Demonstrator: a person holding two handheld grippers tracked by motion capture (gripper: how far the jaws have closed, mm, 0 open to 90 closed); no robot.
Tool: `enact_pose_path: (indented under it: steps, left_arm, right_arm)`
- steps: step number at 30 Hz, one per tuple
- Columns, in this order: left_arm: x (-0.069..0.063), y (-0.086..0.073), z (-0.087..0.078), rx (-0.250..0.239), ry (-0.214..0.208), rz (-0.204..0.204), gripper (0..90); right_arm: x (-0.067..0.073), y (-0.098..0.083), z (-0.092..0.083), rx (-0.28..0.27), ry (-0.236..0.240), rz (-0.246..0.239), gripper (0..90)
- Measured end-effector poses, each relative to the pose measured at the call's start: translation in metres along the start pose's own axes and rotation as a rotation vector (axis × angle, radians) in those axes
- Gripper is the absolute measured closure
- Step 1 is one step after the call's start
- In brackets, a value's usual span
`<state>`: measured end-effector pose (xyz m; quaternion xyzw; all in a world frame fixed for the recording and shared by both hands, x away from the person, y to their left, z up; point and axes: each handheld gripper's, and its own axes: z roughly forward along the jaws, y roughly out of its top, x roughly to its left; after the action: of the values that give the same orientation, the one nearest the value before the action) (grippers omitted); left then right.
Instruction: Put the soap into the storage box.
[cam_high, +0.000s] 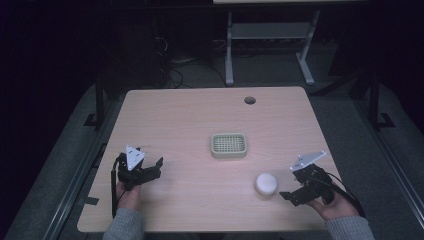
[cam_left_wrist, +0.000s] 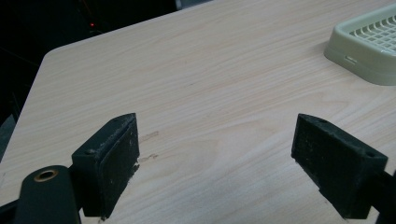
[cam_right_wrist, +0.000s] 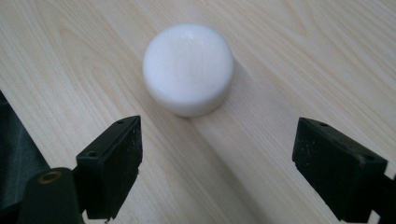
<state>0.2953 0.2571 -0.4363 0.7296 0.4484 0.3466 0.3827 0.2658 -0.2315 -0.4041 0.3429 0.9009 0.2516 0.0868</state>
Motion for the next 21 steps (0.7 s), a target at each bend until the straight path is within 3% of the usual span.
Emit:
enact_pose_path:
  steps: [21]
  left_arm:
    - [-0.001, 0.0, 0.0, -0.003, 0.002, 0.001, 14.8]
  right_arm:
    - [0.006, 0.029, 0.005, 0.066, 0.002, -0.067, 14.8]
